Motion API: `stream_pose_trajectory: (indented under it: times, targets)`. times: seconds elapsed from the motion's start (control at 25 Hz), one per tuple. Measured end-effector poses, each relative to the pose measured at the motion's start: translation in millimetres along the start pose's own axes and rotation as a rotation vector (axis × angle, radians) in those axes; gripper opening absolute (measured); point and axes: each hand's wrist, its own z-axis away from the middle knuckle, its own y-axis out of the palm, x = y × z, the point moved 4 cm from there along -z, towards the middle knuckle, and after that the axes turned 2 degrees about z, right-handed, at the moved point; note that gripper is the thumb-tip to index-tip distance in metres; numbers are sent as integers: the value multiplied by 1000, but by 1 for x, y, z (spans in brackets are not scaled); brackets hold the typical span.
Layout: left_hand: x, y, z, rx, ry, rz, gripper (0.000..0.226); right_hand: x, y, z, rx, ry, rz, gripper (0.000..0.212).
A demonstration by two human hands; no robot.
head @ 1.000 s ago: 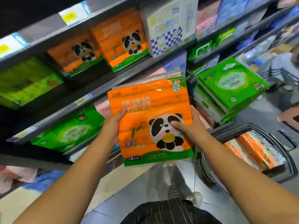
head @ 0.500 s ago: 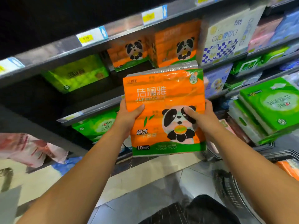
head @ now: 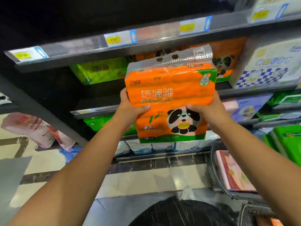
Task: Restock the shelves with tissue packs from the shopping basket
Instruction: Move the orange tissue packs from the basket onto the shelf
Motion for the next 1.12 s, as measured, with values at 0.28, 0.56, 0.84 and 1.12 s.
stream_pose_trajectory:
  times: [0.28, 0.56, 0.84, 1.12]
  targets:
    - [-27, 13, -13, -207, 160, -94, 90, 24, -7, -49, 38, -142, 44, 88]
    - [-47, 6, -14, -231, 310, -72, 94, 47, -7, -66, 98, -279, 26, 86]
    - [-67, 3, -21, -258, 372, -92, 92, 71, -14, -80, 128, -402, 29, 88]
    - [-56, 15, -23, -351, 466, -114, 97, 64, -13, -88, 101, -482, 32, 89]
